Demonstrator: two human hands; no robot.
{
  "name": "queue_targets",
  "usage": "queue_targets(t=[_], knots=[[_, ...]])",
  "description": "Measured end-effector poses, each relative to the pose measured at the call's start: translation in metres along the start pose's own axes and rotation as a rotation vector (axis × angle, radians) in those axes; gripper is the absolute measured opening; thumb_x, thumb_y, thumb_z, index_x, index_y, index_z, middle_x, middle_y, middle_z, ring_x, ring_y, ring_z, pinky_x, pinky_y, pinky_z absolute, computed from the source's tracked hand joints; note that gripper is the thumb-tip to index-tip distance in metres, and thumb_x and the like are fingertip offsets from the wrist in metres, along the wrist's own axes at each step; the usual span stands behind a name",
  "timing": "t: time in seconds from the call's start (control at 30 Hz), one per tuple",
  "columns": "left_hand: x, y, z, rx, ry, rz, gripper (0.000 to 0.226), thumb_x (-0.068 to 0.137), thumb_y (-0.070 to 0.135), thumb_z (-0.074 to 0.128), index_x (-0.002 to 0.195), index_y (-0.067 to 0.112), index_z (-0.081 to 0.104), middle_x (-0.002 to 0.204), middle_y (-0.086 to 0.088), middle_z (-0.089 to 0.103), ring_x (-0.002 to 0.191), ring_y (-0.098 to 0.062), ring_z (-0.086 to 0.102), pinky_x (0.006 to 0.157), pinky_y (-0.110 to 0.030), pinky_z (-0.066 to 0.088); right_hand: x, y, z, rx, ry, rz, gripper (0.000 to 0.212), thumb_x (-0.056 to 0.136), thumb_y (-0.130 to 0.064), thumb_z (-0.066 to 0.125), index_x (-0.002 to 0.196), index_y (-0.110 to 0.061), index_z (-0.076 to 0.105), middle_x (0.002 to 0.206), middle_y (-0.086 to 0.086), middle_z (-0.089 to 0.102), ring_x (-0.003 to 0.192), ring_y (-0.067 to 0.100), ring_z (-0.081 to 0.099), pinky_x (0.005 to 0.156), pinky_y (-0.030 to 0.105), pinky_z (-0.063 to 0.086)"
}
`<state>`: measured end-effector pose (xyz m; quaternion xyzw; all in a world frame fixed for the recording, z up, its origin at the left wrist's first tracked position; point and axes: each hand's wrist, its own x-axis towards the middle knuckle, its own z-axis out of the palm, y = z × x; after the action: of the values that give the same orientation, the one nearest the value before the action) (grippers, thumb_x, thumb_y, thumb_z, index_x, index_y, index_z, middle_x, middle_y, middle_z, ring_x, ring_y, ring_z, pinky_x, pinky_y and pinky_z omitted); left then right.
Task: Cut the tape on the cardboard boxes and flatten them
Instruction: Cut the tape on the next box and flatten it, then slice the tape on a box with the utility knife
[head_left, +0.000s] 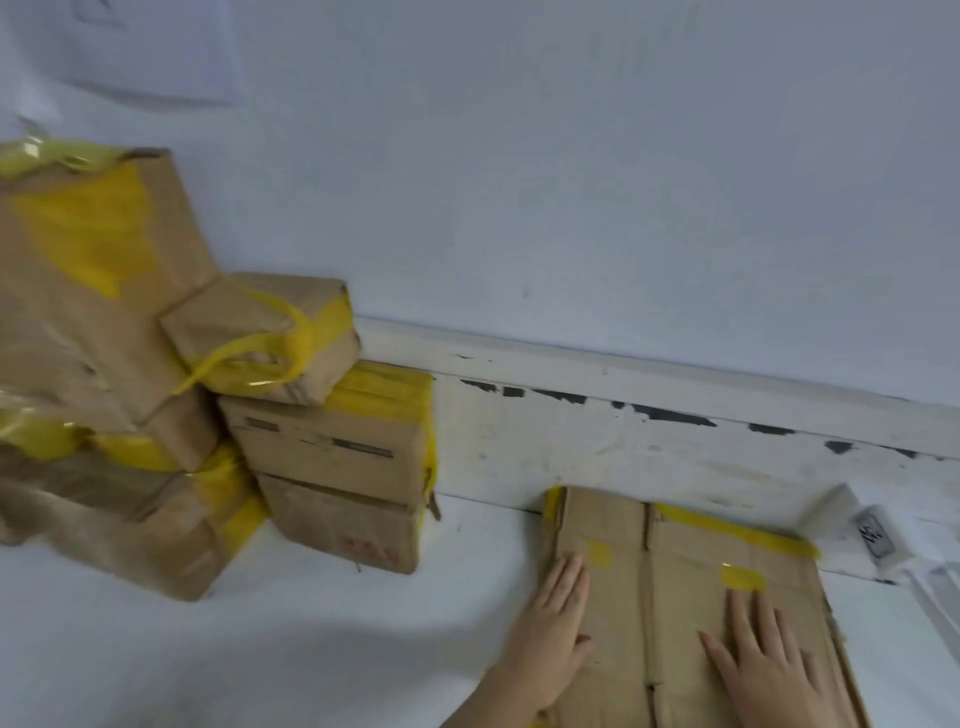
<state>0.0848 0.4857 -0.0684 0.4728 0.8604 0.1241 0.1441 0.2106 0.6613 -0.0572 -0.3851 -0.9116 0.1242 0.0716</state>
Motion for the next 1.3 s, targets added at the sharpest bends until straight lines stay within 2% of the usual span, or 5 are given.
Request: queue_targets(t=[0.13,0.37,0.77,1.07,1.3], knots=[[-0.039,-0.028,-0.042,-0.175,0.306,-0.014,0.054,0.099,0.025,0.036,0.149,0.013,0.021,0.158,0.001,0.009,0.144,-0.013,0.012,0.116,-0.026,0.011,-0.010,-0.030,-0.010,0.071,-0.001,-0.128,0.098,0.093,-0.060,0.004,0.101,0.019,0.059,0.094,0.042,0.061,0.075,0.060,0.061,0.058,0.071,0.044],[-0.142,-0.123,-0.193,0.016,1.173,0.159,0.021,0.095,0.022,0.038,0.111,0.018,0.051,0.113,-0.004,0.052,0.098,-0.017,0.049,0.084,-0.028,0.037,-0.025,-0.196,-0.049,0.266,0.113,-0.185,0.053,0.100,-0.023,0.037,0.146,-0.003,0.020,0.157,0.009,0.011,0.146,0.020,0.007,0.118,0.030,0.007],[-0.120,-0.203,-0.327,0.180,0.295,-0.325,0.092,0.090,0.044,0.056,0.149,0.006,-0.003,0.156,-0.018,-0.013,0.145,-0.031,-0.009,0.117,-0.038,0.004,-0.019,-0.449,-0.095,0.984,-0.237,-0.152,0.063,0.101,-0.041,0.030,0.152,-0.016,0.003,0.158,0.002,0.014,0.144,0.019,0.017,0.113,0.032,0.021],[-0.117,-0.200,-0.335,0.154,0.300,-0.316,0.075,0.088,0.043,0.060,0.145,0.012,0.023,0.150,-0.014,0.022,0.136,-0.032,0.023,0.106,-0.038,0.031,-0.019,-0.458,-0.105,1.114,-0.190,-0.167,0.040,0.101,-0.017,0.033,0.141,-0.019,0.035,0.130,0.007,0.053,0.117,0.025,0.051,0.093,0.039,0.048],[-0.171,-0.175,-0.310,0.146,0.600,-0.136,0.121,0.068,0.079,0.049,0.141,0.027,-0.032,0.156,-0.004,-0.018,0.137,-0.030,0.018,0.100,-0.041,0.038,-0.081,-0.426,-0.161,0.587,-0.007,-0.618,0.057,0.100,-0.016,0.040,0.151,-0.019,0.014,0.155,0.001,0.020,0.141,0.018,0.024,0.115,0.037,0.025]])
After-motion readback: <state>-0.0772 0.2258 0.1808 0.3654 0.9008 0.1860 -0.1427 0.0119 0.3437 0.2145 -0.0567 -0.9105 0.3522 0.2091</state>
